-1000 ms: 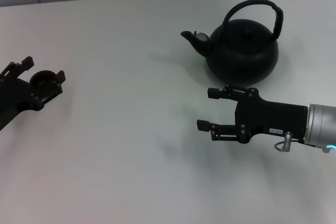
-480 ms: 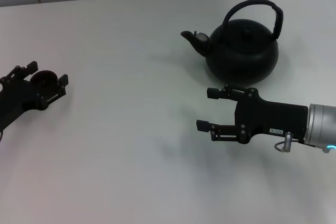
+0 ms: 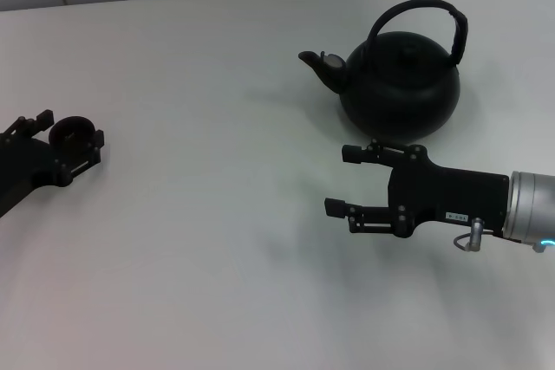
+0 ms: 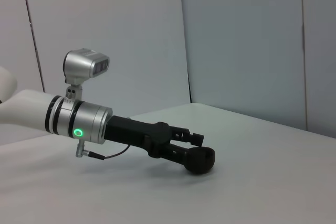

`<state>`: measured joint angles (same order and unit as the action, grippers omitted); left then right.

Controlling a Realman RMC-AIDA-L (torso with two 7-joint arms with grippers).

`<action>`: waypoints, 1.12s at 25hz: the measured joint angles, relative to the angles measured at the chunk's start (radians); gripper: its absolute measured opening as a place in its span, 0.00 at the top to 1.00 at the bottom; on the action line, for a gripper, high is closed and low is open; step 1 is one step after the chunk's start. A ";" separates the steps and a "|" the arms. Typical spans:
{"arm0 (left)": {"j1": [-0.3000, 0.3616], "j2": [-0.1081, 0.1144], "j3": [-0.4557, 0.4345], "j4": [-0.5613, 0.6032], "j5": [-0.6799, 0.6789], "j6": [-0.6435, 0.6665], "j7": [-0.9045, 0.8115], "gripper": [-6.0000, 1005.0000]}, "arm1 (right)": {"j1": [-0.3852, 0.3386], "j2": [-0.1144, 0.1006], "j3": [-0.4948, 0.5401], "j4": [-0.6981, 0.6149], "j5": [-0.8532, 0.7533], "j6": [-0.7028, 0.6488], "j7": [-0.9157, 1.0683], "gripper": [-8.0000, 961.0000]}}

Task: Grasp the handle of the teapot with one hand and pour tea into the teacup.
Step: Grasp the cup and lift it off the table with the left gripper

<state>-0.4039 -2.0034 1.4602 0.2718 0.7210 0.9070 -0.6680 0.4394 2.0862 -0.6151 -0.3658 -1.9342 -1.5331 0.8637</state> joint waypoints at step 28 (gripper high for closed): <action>-0.003 -0.014 0.008 0.024 0.020 -0.052 0.008 0.30 | -0.004 -0.002 0.000 -0.010 0.005 -0.035 0.000 0.15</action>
<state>-0.4065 -2.0176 1.4684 0.2960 0.7407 0.8552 -0.6596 0.4356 2.0846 -0.6151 -0.3759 -1.9294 -1.5685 0.8636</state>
